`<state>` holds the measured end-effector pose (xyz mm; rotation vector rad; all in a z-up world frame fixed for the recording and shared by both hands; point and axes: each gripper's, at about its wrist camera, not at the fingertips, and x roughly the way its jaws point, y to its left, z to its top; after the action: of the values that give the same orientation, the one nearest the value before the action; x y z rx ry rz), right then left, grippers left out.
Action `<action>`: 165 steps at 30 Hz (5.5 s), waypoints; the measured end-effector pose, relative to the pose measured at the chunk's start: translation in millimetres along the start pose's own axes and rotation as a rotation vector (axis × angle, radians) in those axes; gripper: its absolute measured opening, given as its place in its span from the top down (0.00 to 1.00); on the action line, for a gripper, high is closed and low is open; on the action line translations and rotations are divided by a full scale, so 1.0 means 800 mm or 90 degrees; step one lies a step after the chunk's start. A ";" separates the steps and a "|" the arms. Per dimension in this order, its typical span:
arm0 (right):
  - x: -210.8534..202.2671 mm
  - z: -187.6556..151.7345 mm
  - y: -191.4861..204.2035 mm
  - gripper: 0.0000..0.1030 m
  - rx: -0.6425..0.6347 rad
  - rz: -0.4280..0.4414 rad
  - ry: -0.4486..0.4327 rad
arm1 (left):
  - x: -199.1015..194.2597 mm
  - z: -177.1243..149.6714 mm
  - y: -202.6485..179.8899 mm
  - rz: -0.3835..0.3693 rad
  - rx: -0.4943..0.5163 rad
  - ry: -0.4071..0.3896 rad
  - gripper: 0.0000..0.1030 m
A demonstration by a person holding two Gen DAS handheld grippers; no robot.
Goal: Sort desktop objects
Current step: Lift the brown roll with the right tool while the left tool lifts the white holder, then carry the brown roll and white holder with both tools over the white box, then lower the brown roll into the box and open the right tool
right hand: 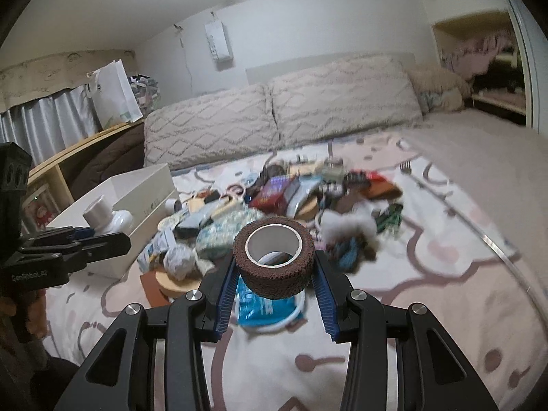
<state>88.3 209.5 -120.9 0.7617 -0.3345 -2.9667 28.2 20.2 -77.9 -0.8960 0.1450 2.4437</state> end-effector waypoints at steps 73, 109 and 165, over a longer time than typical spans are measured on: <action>0.086 0.209 0.171 0.58 -0.079 0.157 -0.081 | -0.119 0.121 0.198 0.266 -0.205 -0.295 0.50; 0.187 0.205 0.360 0.58 -0.162 0.288 0.041 | -0.134 0.023 0.349 0.335 -0.408 -0.273 0.50; 0.350 0.050 0.438 0.58 -0.388 0.222 0.380 | -0.031 -0.010 0.410 0.364 -0.420 -0.091 0.50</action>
<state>-174.4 -155.3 -139.7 1.2563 0.4073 -2.1779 -119.9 -273.5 -94.6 -1.0390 -0.5646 3.1536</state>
